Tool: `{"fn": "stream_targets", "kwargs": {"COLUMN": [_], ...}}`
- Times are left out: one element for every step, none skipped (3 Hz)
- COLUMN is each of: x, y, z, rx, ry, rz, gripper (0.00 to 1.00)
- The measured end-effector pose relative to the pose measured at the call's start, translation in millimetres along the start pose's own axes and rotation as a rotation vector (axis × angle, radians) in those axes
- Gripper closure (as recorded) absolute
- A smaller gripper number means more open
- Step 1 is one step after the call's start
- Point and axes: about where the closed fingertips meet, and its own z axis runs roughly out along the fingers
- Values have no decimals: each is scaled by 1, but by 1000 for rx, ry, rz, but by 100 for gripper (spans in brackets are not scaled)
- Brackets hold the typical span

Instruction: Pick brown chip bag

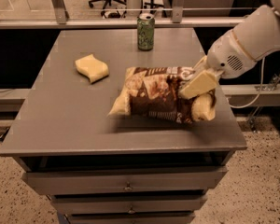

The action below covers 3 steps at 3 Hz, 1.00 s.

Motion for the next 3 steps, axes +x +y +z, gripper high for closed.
{"fn": "stream_targets", "kwargs": {"x": [-18, -27, -27], "y": [-22, -39, -39], "z": [-47, -97, -97], "rx": [86, 163, 163], "ry": [-106, -189, -189], "rz": [24, 49, 49], "gripper": [100, 100, 100]}}
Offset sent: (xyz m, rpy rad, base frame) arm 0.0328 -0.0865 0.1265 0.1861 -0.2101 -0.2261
